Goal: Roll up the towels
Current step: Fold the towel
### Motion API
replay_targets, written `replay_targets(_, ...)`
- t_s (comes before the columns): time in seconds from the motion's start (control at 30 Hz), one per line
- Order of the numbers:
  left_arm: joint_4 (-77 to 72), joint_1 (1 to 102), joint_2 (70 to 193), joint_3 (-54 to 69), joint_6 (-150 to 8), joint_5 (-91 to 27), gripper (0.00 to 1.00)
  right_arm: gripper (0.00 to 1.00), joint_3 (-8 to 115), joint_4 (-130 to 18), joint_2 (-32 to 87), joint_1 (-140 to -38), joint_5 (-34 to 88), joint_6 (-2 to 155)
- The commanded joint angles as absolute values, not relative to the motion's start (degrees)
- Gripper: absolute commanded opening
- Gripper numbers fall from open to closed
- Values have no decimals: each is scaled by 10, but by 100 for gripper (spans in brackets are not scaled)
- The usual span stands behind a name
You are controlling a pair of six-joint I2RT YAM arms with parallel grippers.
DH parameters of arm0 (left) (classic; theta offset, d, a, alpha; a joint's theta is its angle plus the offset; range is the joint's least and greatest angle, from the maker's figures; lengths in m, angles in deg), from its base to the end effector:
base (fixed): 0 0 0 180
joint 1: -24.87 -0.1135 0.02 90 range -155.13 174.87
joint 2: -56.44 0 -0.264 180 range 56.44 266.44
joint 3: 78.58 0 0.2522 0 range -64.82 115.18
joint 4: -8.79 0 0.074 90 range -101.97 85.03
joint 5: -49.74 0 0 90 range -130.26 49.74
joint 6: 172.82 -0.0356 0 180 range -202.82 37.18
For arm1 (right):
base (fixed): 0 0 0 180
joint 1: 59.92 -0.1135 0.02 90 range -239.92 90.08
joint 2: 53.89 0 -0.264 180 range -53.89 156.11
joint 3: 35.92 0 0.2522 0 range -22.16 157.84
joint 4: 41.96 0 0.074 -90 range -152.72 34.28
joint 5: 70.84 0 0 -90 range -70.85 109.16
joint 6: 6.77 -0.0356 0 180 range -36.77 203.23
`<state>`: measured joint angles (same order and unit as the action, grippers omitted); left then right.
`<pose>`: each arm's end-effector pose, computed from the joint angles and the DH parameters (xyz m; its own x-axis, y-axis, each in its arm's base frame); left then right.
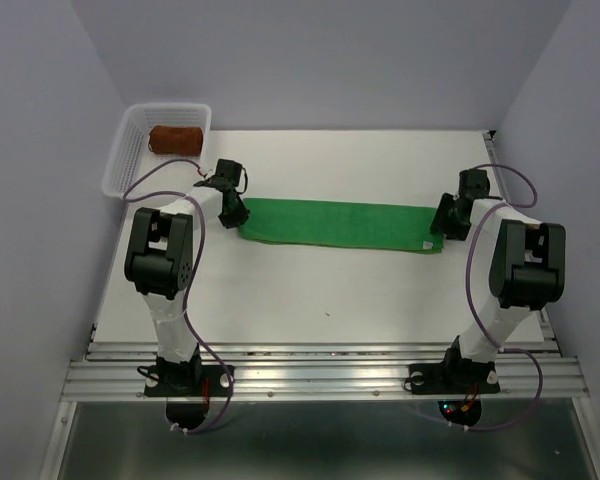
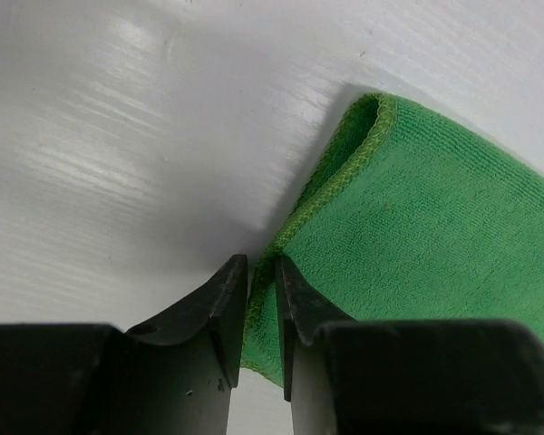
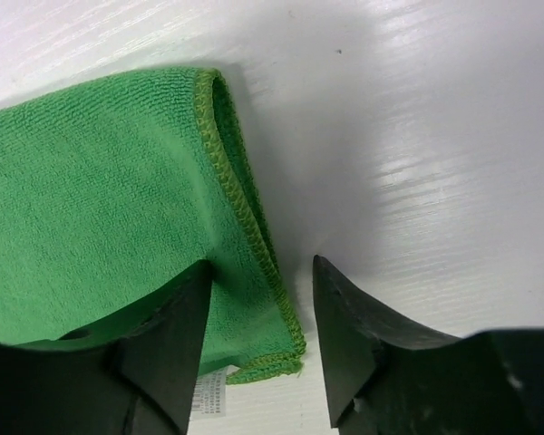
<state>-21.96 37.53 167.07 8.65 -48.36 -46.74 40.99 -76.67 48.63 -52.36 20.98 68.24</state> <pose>0.3995 -0.0856 0.1718 -0.7388 -0.4103 -0.5347 -0.3211 0.9118 -0.2560 0.3559 -0.0461 0.1670 -0.8020 0.3672 -0.4712 0.3347 0.9295 0.1547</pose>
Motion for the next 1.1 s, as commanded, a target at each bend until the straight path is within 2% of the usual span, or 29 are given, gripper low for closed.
replay_targets(0.0, -211, 376, 1674, 66, -496, -466, 30, 52, 411, -769, 506, -519, 246, 692)
replay_targets(0.27, -183, 377, 1662, 18, -490, -461, 25, 29, 411, -777, 510, -519, 274, 710)
replay_targets(0.43, -180, 380, 1657, 15, -488, -451, 22, 2, 424, -782, 507, -524, 255, 714)
replay_targets(0.57, -175, 388, 1651, 13, -484, -445, 22, 1, 448, -801, 503, -524, 158, 714)
replay_targets(0.77, -168, 406, 1651, 7, -453, -412, 22, 1, 489, -826, 511, -504, 91, 745)
replay_targets(1.07, -141, 460, 1664, 20, -419, -372, 20, 1, 564, -864, 527, -474, 69, 784)
